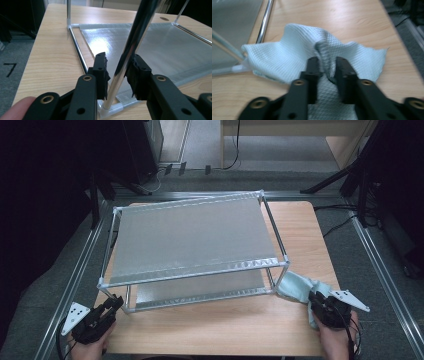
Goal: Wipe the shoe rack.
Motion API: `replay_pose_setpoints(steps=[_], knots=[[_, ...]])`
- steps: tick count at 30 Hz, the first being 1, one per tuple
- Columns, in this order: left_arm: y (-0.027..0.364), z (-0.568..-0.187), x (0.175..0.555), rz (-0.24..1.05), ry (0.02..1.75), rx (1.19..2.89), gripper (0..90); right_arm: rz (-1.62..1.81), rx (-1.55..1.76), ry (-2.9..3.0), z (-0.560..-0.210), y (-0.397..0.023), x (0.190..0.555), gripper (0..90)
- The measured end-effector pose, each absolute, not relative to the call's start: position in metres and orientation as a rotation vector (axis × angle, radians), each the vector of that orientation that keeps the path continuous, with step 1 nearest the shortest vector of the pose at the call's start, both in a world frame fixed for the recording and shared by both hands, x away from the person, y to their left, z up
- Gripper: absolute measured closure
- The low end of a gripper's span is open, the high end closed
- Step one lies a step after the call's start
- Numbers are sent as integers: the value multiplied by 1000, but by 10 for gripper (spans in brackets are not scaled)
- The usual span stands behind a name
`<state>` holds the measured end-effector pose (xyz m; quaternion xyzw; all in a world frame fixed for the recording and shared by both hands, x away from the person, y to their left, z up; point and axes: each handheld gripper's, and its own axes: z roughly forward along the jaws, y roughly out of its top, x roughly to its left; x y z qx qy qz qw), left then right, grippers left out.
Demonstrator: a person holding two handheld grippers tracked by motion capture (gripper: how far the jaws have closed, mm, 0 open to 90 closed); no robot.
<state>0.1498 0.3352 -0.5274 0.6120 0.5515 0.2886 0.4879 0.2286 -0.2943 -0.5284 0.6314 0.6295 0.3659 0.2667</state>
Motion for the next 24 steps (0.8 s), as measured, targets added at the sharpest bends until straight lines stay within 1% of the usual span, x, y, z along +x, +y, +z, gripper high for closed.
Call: replay_pose_setpoints(steps=[1,3,5,6,7,9,11,14,15,17,18,19,21,22,23,24], knots=[[334,-527,149,708,1336,1486,717,982,1682,1681,-526,-297,227,805],[333,-527,149,711,1328,1487,726,982,1658,1624,-518,-303,224,822],[332,-527,150,715,1324,1490,726,1033,1616,1563,-507,-311,220,825],[332,-527,150,715,1324,1490,727,1033,1616,1563,-507,-311,220,825],[331,-528,150,710,1322,1491,728,1026,1556,1504,-493,-314,217,828],[330,-528,151,713,1321,1492,730,1030,1522,1482,-487,-315,215,830],[330,-528,151,717,1320,1496,731,1016,1381,1467,-476,-308,210,841],[331,-528,151,712,1320,1492,739,1022,1318,1519,-478,-297,211,841],[331,-529,151,710,1320,1489,739,967,1297,1600,-487,-283,217,824],[332,-529,150,710,1319,1490,741,920,1325,1626,-494,-275,223,731],[332,-529,150,710,1319,1490,742,920,1325,1626,-494,-275,223,731],[332,-529,150,711,1317,1491,741,934,1408,1606,-496,-278,225,666],[334,-530,150,713,1318,1493,741,951,1516,1575,-500,-285,225,609],[334,-530,150,713,1318,1493,741,951,1516,1575,-500,-285,225,609],[334,-530,150,711,1319,1493,741,932,1567,1564,-505,-288,225,572],[334,-530,151,712,1319,1494,741,865,1645,1543,-516,-292,226,470]])
